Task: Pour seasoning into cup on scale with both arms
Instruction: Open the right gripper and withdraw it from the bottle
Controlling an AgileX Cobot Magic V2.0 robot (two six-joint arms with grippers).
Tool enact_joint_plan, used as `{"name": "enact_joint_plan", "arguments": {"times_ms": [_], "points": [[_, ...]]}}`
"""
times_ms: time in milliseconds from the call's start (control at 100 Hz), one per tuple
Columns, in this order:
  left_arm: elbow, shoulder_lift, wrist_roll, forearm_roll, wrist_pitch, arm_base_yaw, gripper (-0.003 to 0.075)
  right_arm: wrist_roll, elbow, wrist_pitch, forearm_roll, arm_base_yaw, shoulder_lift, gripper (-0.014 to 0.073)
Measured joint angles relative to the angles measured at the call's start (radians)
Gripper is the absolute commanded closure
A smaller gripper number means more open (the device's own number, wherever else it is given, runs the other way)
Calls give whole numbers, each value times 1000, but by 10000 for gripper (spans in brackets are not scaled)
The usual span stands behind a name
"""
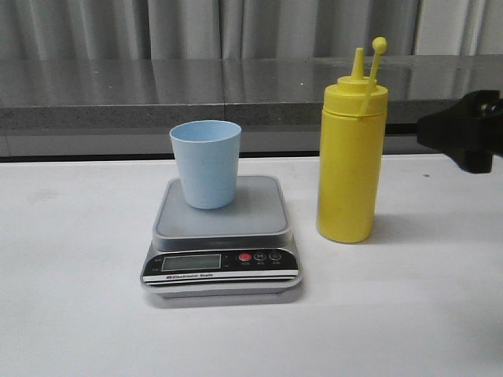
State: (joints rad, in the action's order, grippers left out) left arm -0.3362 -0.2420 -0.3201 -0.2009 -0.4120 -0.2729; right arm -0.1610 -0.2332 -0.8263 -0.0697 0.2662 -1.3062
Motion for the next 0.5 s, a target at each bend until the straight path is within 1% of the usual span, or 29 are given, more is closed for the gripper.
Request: {"name": "enact_joint_plan", "arguments": {"times_ms": [160,340,500], "points": [[0,0,0,0,0,0,740,0,4,214,7,0,197,-41],[0,0,0,0,0,0,740,2,4,414,11,0,429,-41],[0,0,0,0,0,0,740,2,-30,641,12,0,616,-41]]}}
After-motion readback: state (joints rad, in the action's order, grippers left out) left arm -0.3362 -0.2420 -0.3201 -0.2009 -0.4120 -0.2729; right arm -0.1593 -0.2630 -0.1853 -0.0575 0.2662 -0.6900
